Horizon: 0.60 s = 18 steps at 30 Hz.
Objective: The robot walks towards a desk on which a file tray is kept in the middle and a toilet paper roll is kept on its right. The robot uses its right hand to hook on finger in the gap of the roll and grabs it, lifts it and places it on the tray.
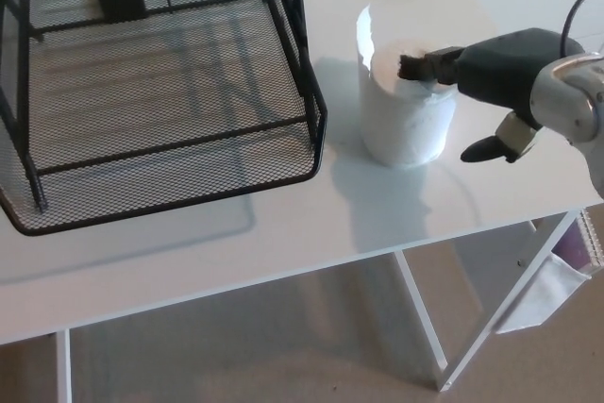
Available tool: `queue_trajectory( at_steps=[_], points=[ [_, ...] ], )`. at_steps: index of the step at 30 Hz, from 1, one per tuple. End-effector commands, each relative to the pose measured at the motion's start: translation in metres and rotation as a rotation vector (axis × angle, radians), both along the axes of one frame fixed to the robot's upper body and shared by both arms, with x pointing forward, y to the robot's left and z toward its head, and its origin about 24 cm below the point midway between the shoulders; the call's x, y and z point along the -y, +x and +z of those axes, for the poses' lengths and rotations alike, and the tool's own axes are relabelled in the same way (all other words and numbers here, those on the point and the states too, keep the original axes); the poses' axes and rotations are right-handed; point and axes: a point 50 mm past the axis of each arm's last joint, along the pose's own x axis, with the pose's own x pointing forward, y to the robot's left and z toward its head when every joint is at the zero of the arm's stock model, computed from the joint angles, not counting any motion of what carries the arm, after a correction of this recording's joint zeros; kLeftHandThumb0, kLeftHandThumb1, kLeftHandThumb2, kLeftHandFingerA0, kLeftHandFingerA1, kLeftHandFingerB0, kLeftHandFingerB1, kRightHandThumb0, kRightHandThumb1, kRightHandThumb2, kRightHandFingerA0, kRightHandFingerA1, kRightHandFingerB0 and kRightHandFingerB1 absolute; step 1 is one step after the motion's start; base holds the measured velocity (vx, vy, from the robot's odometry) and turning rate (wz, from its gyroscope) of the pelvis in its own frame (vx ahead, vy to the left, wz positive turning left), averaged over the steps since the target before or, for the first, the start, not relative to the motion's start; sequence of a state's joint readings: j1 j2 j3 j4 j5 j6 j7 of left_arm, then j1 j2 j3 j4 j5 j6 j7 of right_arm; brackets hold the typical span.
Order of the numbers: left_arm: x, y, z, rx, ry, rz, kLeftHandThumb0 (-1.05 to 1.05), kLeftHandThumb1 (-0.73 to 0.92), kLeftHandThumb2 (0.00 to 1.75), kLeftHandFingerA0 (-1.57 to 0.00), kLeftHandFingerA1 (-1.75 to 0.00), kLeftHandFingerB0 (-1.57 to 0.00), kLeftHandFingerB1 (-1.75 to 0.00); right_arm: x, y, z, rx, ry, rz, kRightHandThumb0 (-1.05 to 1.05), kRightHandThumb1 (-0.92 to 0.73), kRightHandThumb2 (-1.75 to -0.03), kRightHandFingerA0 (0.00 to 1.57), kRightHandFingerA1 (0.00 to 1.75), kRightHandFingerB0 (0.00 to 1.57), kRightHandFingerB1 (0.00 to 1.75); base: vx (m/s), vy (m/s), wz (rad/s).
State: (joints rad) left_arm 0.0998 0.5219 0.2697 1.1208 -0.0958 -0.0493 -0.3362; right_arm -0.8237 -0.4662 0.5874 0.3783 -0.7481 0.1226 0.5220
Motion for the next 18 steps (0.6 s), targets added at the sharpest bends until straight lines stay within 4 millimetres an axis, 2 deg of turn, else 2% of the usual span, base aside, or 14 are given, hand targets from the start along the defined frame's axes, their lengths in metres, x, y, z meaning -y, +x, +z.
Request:
queue_trajectory(
  at_steps=[1, 2, 3, 4, 5, 6, 7, 10, 11, 12, 15, 16, 17, 18],
  points=[
    [-0.004, 0.002, 0.003, 0.017, 0.022, 0.026, -0.67, 0.92, 0.67, -0.45, -0.53, -0.33, -0.42, 0.004, -0.002, -0.012, -0.004, -0.007, -0.015, -0.55, -0.6, -0.59, 0.77, 0.96, 0.21, 0.35, 0.0, 0.0, 0.0],
    [-0.003, 0.002, 0.002, 0.012, 0.023, 0.011, -0.68, 0.73, 1.05, -0.42, -0.61, -0.3, -0.54, 0.007, -0.004, -0.016, 0.023, -0.01, -0.021, -0.57, -0.55, -0.61, 0.83, 1.28, 0.23, 0.37, 0.0, 0.0, 0.0],
    [-0.003, 0.002, 0.002, 0.009, 0.03, 0.011, -0.68, 0.91, 0.67, -0.49, -0.53, -0.35, -0.42, 0.008, -0.005, -0.018, 0.038, 0.001, -0.014, -0.53, -0.56, -0.6, 0.82, 1.42, 0.28, 0.37, 0.0, 0.0, 0.0],
    [-0.003, 0.002, 0.002, 0.009, 0.03, 0.011, -0.68, 0.91, 0.67, -0.49, -0.53, -0.35, -0.42, 0.008, -0.005, -0.019, 0.041, 0.003, -0.013, -0.53, -0.56, -0.6, 0.82, 1.42, 0.28, 0.37, 0.0, 0.0, 0.0],
    [-0.002, 0.003, 0.001, -0.007, 0.053, -0.01, -0.67, 0.74, 1.06, -0.47, -0.63, -0.3, -0.53, 0.009, -0.007, -0.024, 0.074, 0.01, -0.016, -0.49, -0.59, -0.58, 0.78, 1.49, 0.37, 0.39, 0.0, 0.0, 0.0],
    [-0.002, 0.003, 0.001, -0.008, 0.053, -0.013, -0.67, 0.73, 1.05, -0.45, -0.63, -0.3, -0.54, 0.009, -0.009, -0.028, 0.09, 0.013, -0.025, -0.46, -0.6, -0.58, 0.77, 1.42, 0.4, 0.4, 0.0, 0.0, 0.0],
    [-0.002, 0.002, 0.002, -0.003, 0.047, -0.014, -0.67, 0.92, 0.67, -0.49, -0.54, -0.35, -0.41, 0.008, -0.009, -0.031, 0.109, 0.004, -0.024, -0.43, -0.58, -0.6, 0.8, 1.43, 0.43, 0.41, 0.0, 0.0, 0.0],
    [-0.001, 0.003, 0.001, -0.001, 0.04, -0.025, -0.67, 0.92, 0.68, -0.46, -0.51, -0.32, -0.4, 0.008, -0.013, -0.035, 0.151, 0.028, -0.022, -0.29, -0.63, -0.62, 0.77, 1.48, 0.57, 0.46, 0.0, 0.0, 0.0],
    [-0.001, 0.002, 0.001, -0.002, 0.035, -0.026, -0.67, 0.92, 0.68, -0.46, -0.51, -0.32, -0.4, 0.007, -0.016, -0.038, 0.186, 0.025, -0.002, -0.29, -0.63, -0.62, 0.77, 1.48, 0.57, 0.46, 0.0, 0.0, 0.0],
    [0.0, 0.002, 0.001, -0.001, 0.036, -0.024, -0.66, 0.92, 0.68, -0.46, -0.51, -0.34, -0.41, 0.007, -0.016, -0.04, 0.205, 0.024, 0.003, -0.24, -0.65, -0.59, 0.81, 1.51, 0.63, 0.53, 0.0, 0.0, 0.0],
    [0.003, 0.002, -0.001, -0.005, 0.042, -0.053, -0.68, 0.92, 0.67, -0.47, -0.53, -0.35, -0.43, 0.006, -0.02, -0.045, 0.256, 0.003, 0.038, -0.26, -0.67, -0.63, 0.79, 1.59, 0.66, 0.57, 0.0, 0.0, 0.0],
    [0.004, 0.002, -0.002, -0.006, 0.038, -0.054, -0.67, 0.74, 1.04, -0.4, -0.61, -0.32, -0.54, 0.005, -0.022, -0.047, 0.264, 0.009, 0.041, -0.28, -0.67, -0.62, 0.79, 1.62, 0.66, 0.57, 0.0, 0.0, 0.0],
    [0.005, 0.002, -0.004, -0.01, 0.036, -0.05, -0.67, 0.92, 0.68, -0.46, -0.55, -0.37, -0.45, 0.005, -0.023, -0.048, 0.272, 0.006, 0.049, -0.29, -0.67, -0.62, 0.8, 1.63, 0.66, 0.58, 0.0, 0.0, 0.0],
    [0.005, 0.002, -0.004, -0.026, 0.048, -0.049, -0.68, 0.91, 0.68, -0.45, -0.55, -0.35, -0.43, 0.002, -0.024, -0.051, 0.285, 0.011, 0.054, -0.29, -0.67, -0.64, 0.81, 1.59, 0.67, 0.55, 0.0, 0.0, 0.0]
  ],
)
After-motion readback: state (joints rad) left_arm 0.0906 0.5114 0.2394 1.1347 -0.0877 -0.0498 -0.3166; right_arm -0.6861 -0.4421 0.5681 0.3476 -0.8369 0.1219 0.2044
